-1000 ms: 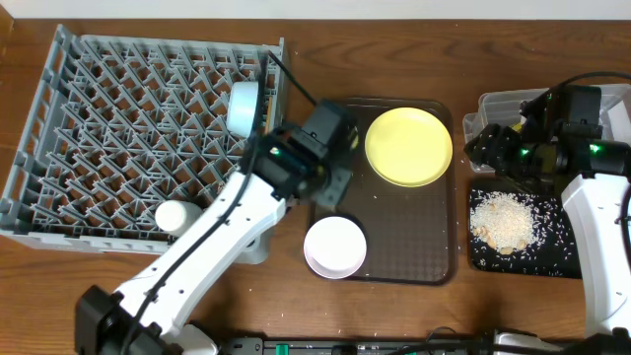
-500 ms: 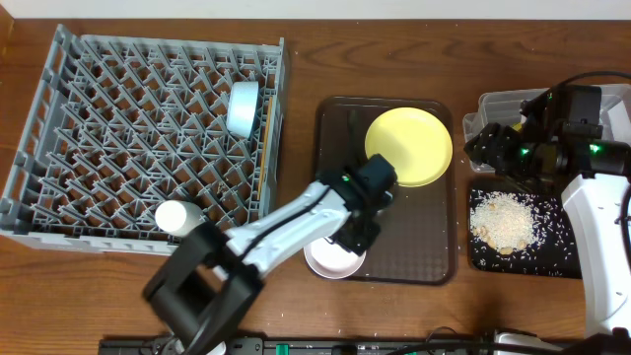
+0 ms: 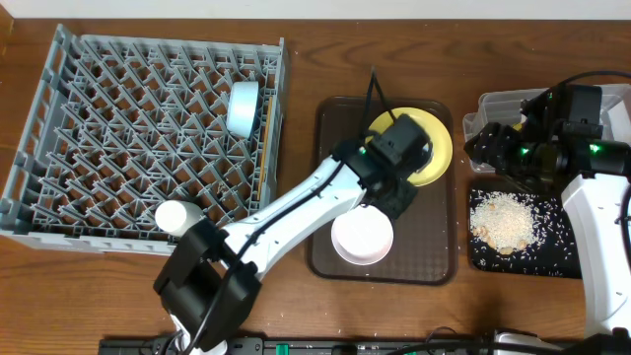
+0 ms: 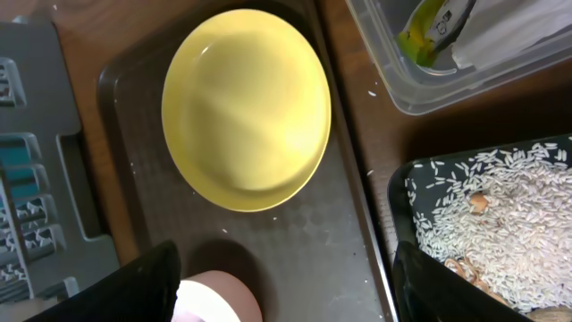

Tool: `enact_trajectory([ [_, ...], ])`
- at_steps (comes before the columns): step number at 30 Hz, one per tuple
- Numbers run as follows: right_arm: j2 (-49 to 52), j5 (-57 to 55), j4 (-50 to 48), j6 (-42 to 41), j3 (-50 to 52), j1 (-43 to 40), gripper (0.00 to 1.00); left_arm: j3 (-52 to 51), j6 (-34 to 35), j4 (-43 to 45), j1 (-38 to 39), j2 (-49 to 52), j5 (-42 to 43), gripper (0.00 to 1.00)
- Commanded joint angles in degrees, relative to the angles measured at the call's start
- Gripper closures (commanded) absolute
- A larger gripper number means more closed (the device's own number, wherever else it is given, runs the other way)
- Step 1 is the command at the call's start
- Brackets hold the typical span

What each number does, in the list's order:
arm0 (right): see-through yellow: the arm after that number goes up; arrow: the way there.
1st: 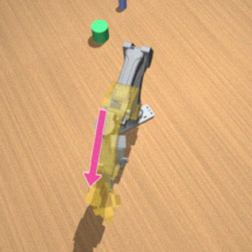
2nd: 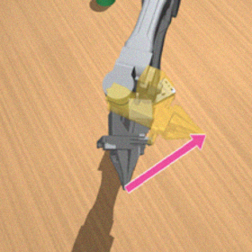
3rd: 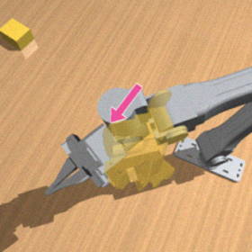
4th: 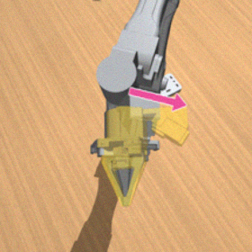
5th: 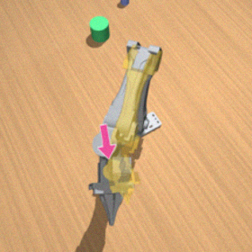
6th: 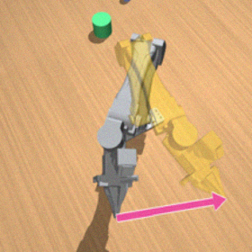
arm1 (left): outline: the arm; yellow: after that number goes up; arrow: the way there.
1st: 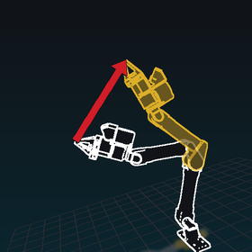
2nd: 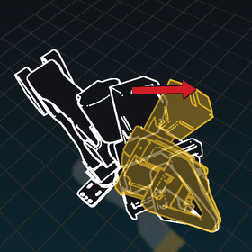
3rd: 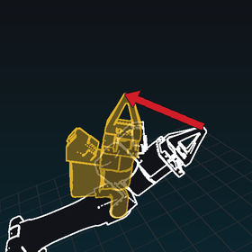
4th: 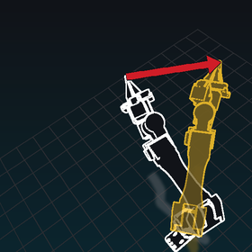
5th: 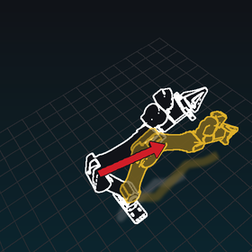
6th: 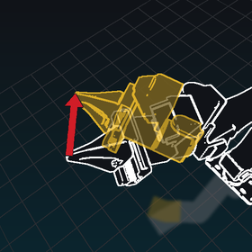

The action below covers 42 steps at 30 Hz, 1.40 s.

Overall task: Sort waste into correct bins and load items into the dishwasher
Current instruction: 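Reach left gripper to the white bowl on the tray and grasp it, then carry the white bowl left and set it upright in the rack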

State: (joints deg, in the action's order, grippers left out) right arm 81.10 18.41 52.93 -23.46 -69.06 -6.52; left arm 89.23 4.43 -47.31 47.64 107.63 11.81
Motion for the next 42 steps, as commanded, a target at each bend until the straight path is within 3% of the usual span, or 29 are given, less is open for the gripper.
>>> enact_trajectory([
  [1,0.2,-0.2,0.0,-0.1,-0.5,-0.2,0.26,0.7,-0.7,-4.9,-1.6,-0.8,-6.1,0.57],
  [7,0.2,-0.2,0.0,-0.1,-0.5,-0.2,0.26,-6.0,0.5,-9.6,-5.1,-0.5,-6.4,0.39],
  [13,0.2,-0.2,0.0,-0.1,-0.5,-0.2,0.25,-16.5,0.0,-1.5,-7.5,-0.5,2.8,0.42],
  [16,0.2,-0.2,0.0,-0.1,-0.5,-0.2,0.25,-20.2,-0.2,3.3,-7.3,-0.5,5.6,0.56],
  [20,0.2,-0.2,0.0,-0.1,-0.5,-0.2,0.25,-21.1,0.0,5.1,-7.4,-0.5,5.5,0.91],
  [25,0.2,-0.2,0.0,-0.1,-0.5,-0.2,0.25,-17.5,0.1,3.0,-8.1,-1.1,3.8,0.93],
  [34,0.2,-0.2,0.0,-0.1,-0.5,-0.2,0.25,-0.1,7.6,-12.9,-15.1,-9.3,-24.2,0.93],
  [42,0.2,-0.2,0.0,-0.1,-0.5,-0.2,0.25,0.9,8.4,-15.5,-21.6,-16.3,-57.7,0.93],
])
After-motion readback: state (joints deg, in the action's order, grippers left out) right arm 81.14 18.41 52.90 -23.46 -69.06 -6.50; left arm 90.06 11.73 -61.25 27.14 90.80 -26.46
